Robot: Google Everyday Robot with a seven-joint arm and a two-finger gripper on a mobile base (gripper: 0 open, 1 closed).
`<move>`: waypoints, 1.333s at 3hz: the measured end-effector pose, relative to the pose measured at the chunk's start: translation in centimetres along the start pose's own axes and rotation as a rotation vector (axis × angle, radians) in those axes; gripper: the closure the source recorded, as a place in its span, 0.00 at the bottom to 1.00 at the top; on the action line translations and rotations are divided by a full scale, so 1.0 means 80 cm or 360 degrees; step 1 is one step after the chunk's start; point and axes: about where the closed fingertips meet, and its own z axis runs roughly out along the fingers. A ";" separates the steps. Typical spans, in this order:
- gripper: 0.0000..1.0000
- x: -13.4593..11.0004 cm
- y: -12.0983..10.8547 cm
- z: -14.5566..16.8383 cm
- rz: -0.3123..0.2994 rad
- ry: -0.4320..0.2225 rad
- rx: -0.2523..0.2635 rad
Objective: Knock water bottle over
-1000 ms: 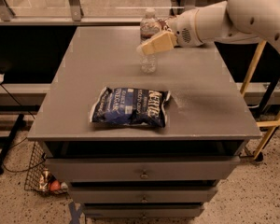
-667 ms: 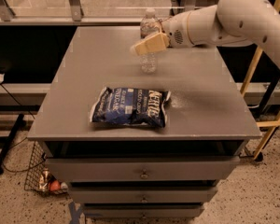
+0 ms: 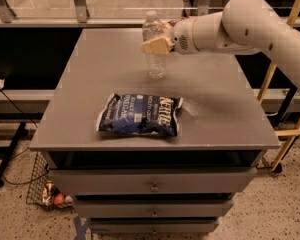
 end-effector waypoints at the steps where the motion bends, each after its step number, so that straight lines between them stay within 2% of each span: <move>1: 0.70 -0.005 -0.005 0.001 -0.0047 -0.0009 -0.0013; 2: 0.93 -0.016 -0.019 -0.002 -0.0192 0.0051 -0.0052; 3: 1.00 -0.031 -0.034 -0.013 -0.0388 0.0178 -0.0121; 4: 1.00 -0.032 -0.030 -0.018 -0.0593 0.0359 -0.0221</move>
Offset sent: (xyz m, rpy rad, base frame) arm 0.0061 -0.0258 0.0328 -0.2291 -0.0676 0.2425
